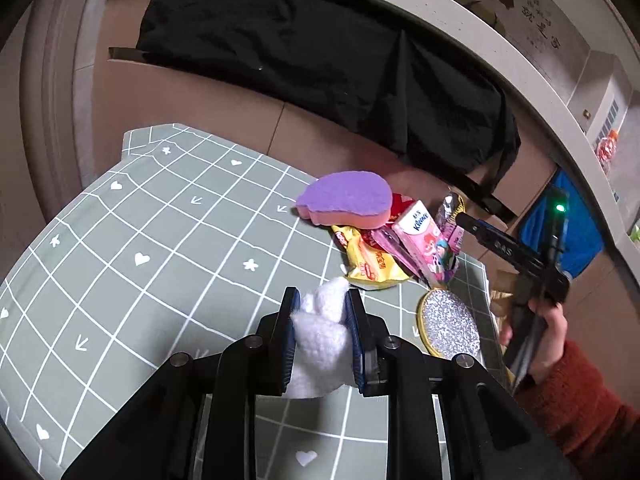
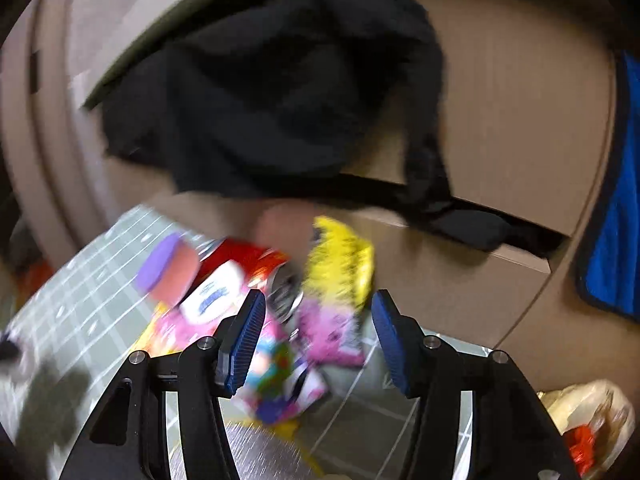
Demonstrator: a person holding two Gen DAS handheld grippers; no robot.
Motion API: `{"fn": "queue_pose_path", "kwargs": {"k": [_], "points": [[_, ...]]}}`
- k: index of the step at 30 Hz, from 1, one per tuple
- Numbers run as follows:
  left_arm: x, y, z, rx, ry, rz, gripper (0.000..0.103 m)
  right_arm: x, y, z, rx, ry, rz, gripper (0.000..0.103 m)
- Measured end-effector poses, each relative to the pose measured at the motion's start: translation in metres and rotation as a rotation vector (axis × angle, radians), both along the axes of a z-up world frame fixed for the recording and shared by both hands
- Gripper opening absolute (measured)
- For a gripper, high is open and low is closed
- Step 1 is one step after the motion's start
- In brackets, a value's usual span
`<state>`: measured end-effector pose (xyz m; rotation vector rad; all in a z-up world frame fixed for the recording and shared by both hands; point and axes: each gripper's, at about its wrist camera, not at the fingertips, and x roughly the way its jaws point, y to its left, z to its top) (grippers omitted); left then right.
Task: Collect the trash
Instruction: 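Grasp the yellow-pink snack packet with the right tool while the left tool holds the tissue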
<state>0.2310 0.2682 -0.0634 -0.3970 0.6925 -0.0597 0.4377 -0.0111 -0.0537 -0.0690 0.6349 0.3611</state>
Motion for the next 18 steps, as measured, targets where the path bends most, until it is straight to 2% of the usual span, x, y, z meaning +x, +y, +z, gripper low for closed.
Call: {"fn": "queue_pose_path", "kwargs": {"k": [3, 5, 7, 8, 14, 18], "points": [[0.005, 0.002, -0.003, -0.004, 0.000, -0.003, 0.024, 0.020, 0.005, -0.009, -0.005, 0.039, -0.027, 0.052], [0.008, 0.001, -0.004, -0.012, 0.003, -0.009, 0.024, 0.033, 0.008, -0.018, 0.025, 0.108, 0.001, 0.049], [0.011, -0.002, -0.005, -0.016, 0.005, -0.014, 0.024, 0.041, 0.007, -0.025, 0.087, 0.197, 0.072, 0.032], [0.012, -0.004, -0.005, -0.019, 0.006, -0.018, 0.024, 0.041, 0.006, -0.026, 0.097, 0.212, 0.081, 0.031], [0.014, -0.022, 0.007, -0.012, -0.017, -0.040, 0.024, -0.016, -0.009, 0.012, 0.047, 0.081, 0.131, 0.027], [0.014, -0.042, 0.028, 0.005, -0.067, -0.054, 0.024, -0.049, -0.029, 0.042, 0.072, 0.040, 0.141, 0.027]]}}
